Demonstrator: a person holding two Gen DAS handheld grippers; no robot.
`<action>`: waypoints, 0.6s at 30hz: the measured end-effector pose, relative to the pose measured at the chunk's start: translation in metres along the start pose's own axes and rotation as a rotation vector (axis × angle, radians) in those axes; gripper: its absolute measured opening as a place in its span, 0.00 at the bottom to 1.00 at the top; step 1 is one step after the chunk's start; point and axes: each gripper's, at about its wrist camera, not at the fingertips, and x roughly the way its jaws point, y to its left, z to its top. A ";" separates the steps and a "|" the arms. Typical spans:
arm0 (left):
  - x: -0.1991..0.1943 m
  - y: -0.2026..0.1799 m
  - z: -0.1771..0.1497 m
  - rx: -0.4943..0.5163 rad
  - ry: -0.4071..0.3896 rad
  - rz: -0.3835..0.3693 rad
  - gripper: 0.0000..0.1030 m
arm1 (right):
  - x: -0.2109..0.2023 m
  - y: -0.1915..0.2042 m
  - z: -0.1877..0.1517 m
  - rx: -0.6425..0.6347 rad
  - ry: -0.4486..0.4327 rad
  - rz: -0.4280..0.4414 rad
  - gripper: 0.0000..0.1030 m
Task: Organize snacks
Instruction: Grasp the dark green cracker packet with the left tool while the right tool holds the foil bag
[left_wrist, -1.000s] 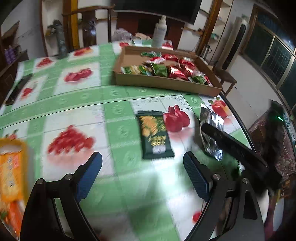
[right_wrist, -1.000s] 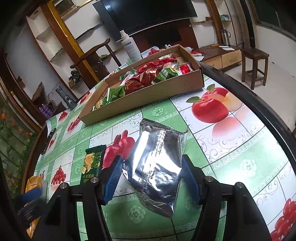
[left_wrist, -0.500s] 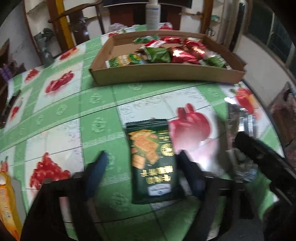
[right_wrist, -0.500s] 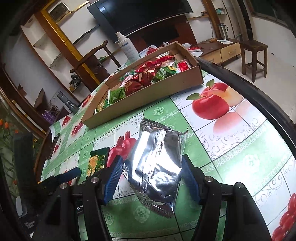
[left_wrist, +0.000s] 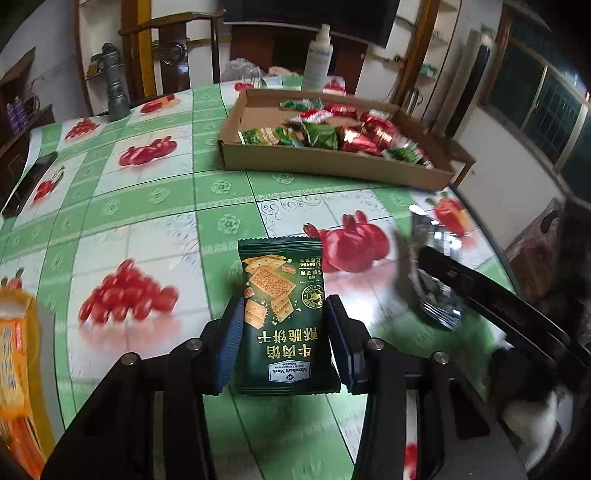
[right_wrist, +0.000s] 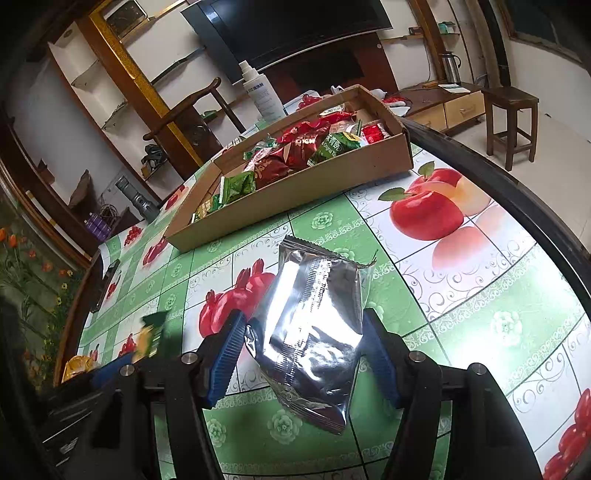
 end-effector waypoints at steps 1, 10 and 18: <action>-0.008 0.002 -0.004 -0.010 -0.011 -0.010 0.41 | 0.000 0.000 0.000 0.000 0.000 0.001 0.63; -0.088 0.019 -0.042 -0.080 -0.115 -0.036 0.41 | -0.001 0.003 -0.001 -0.013 -0.011 0.008 0.63; -0.173 0.085 -0.094 -0.183 -0.228 0.081 0.41 | -0.005 0.010 -0.007 -0.055 -0.037 -0.016 0.63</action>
